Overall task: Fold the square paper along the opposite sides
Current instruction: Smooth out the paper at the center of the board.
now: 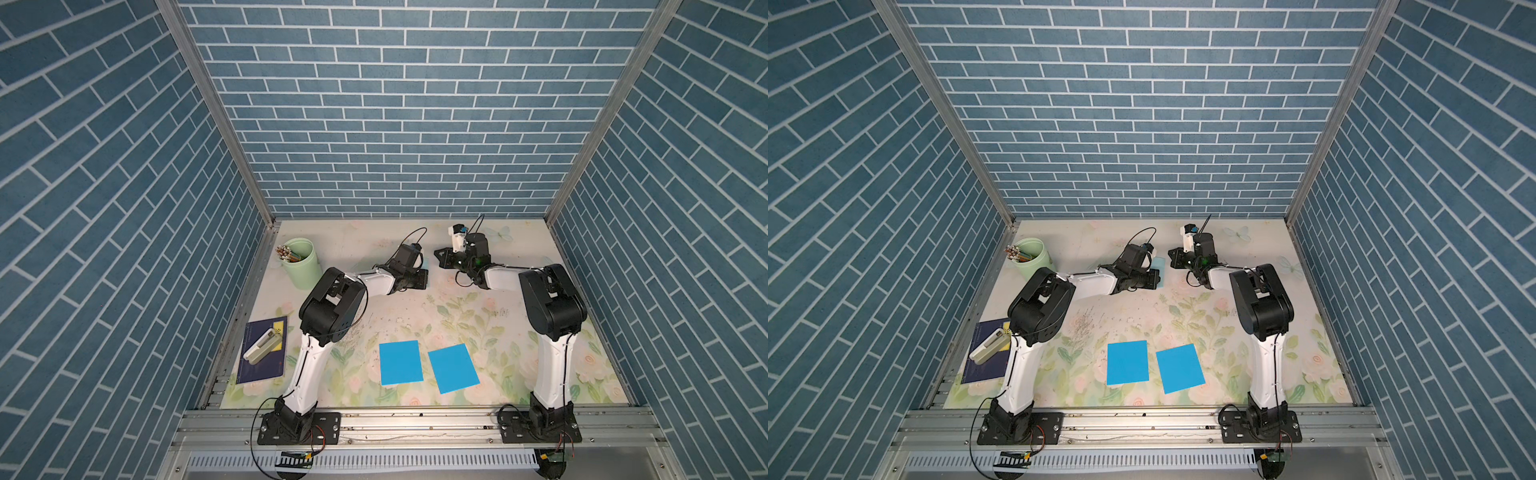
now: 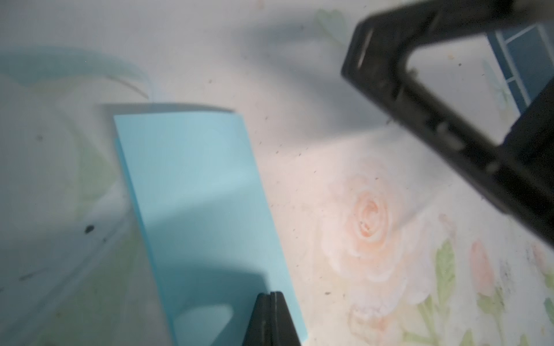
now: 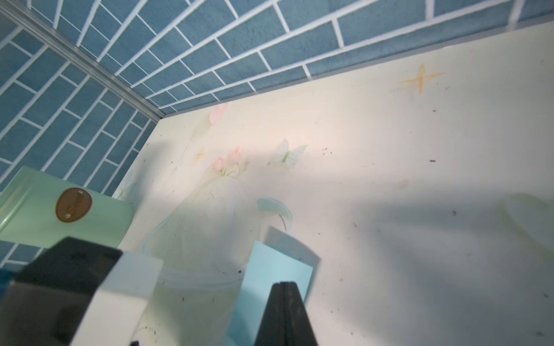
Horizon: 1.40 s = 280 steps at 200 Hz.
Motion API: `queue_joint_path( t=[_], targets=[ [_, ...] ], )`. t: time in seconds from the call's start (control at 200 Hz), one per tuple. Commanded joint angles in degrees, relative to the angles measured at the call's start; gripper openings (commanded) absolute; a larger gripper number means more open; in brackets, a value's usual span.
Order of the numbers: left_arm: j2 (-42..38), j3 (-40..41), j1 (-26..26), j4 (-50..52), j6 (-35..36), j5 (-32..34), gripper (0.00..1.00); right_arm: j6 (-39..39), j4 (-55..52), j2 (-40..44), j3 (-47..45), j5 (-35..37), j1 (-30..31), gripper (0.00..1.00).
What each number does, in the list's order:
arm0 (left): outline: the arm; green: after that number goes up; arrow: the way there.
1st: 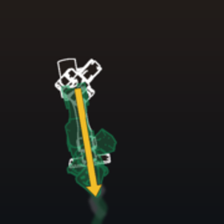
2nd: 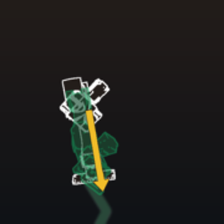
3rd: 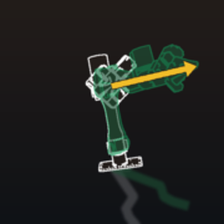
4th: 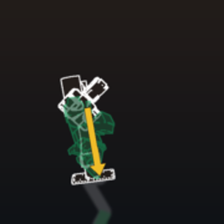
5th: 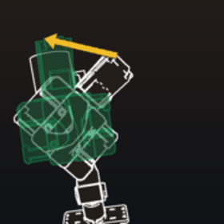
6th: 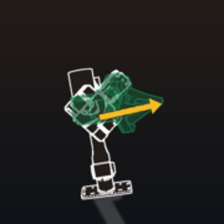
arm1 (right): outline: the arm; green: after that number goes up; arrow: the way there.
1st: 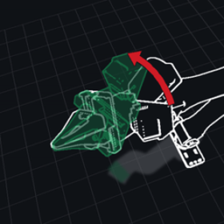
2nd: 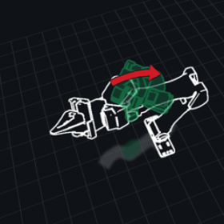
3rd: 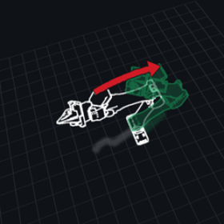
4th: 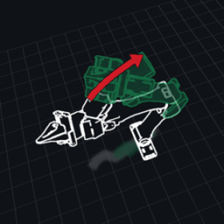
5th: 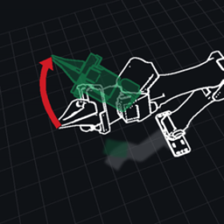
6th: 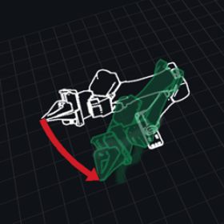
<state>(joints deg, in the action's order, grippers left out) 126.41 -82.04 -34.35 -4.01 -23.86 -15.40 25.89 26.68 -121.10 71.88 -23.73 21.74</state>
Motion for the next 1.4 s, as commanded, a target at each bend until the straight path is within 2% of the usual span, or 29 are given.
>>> queue_joint_path(
  t=[0.0, 0.205, 0.455, 0.73, 1.395],
  targets=[
    [-0.5, 2.0, 0.5, 0.1, -0.6, 0.6, 0.0, 2.3, -3.6, -3.3, 3.7, -2.3, 0.7, 0.0],
    [-0.1, 2.8, 0.8, -0.3, -0.9, 0.1, 0.0, 2.2, -6.5, -8.4, 7.8, -2.3, 2.2, 0.0],
    [-0.9, 4.2, 1.0, -0.7, -1.3, -0.5, 0.0, 0.8, -12.9, -12.0, 11.0, 1.0, 2.4, 0.0],
    [-1.9, 6.8, 1.2, -2.4, -2.2, -1.3, 0.0, 0.6, -14.4, -11.8, 9.7, 4.7, 1.0, 0.0],
    [-1.7, 9.2, 1.4, -4.4, -3.1, -1.7, 0.0, -0.4, -13.8, -11.5, 9.2, 4.5, -1.9, 0.0]
  ],
)
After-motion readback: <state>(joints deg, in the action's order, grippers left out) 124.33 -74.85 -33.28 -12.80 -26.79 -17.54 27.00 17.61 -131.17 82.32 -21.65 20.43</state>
